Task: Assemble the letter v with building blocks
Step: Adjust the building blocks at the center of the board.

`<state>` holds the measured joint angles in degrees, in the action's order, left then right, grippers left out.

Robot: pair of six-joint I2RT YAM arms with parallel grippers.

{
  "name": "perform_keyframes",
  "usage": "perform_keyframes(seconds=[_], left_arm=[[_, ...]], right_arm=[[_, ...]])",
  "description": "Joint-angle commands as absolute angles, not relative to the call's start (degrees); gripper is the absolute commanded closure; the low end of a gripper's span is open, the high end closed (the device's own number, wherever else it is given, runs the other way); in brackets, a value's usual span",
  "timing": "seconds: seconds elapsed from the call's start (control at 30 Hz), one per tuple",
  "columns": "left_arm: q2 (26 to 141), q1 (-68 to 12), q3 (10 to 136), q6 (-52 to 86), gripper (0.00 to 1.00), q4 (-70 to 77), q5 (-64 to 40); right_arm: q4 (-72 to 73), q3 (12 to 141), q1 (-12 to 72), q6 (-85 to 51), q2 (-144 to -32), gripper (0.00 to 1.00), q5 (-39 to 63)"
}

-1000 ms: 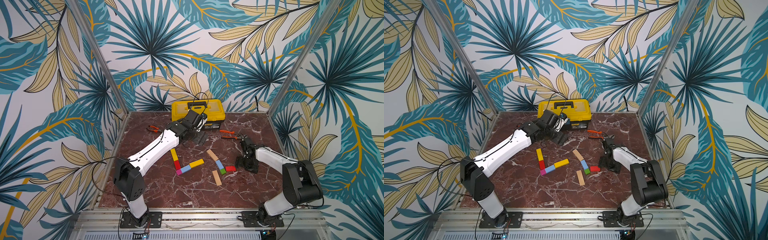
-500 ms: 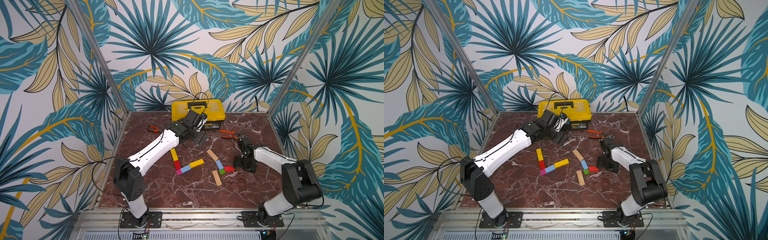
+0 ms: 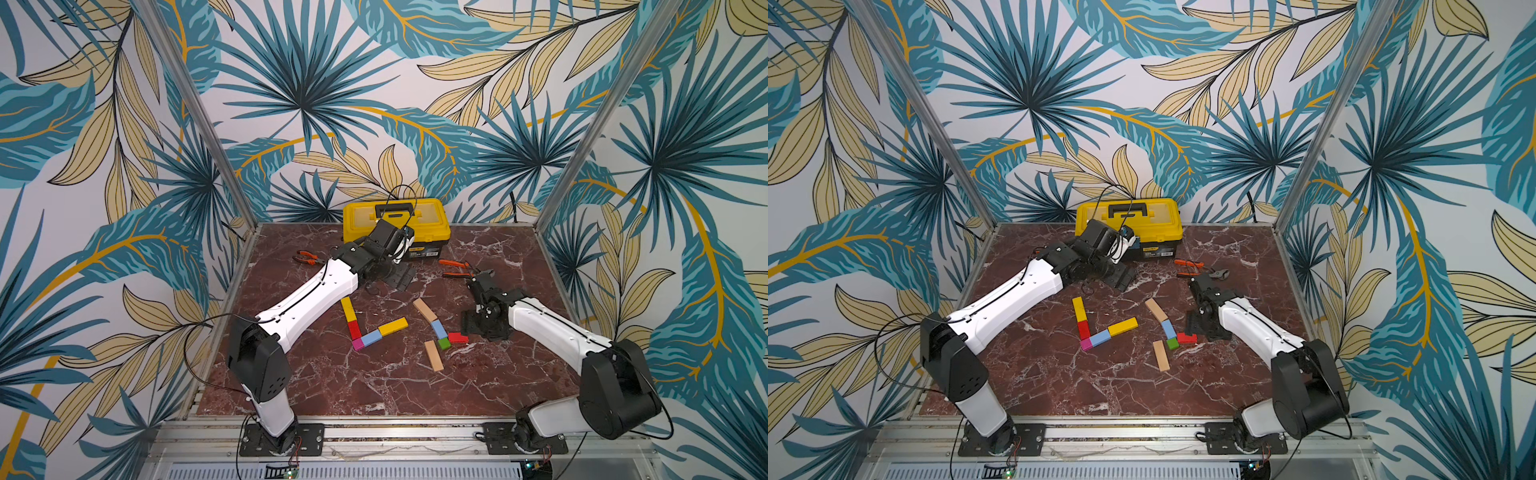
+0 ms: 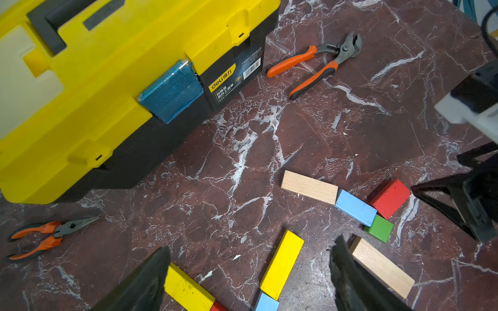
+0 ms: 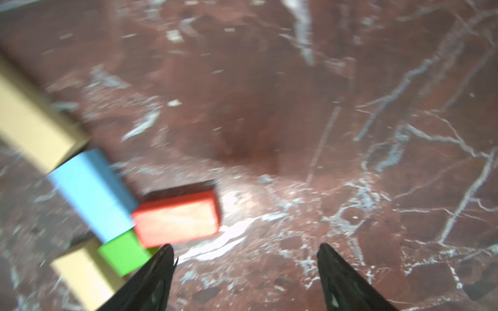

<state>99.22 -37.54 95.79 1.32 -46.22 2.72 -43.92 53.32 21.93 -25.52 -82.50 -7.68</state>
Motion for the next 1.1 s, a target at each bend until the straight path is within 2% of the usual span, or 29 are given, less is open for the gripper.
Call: perform_keyframes(seconds=[0.0,0.53,1.07], left_arm=[[97.9,-37.0,95.8,0.9,0.06,-45.8,3.0],[97.2,-37.0,95.0,1.3,0.06,-45.8,3.0],[96.8,-37.0,94.8,1.1,0.06,-45.8,4.7]], right_arm=[[-46.3,54.0,25.4,-23.6,-83.0,0.16,-6.9],[-49.7,60.5,34.6,-19.5,-93.0,0.16,-9.0],[-50.4,62.7,36.7,-20.4,-98.0,0.16,-12.1]])
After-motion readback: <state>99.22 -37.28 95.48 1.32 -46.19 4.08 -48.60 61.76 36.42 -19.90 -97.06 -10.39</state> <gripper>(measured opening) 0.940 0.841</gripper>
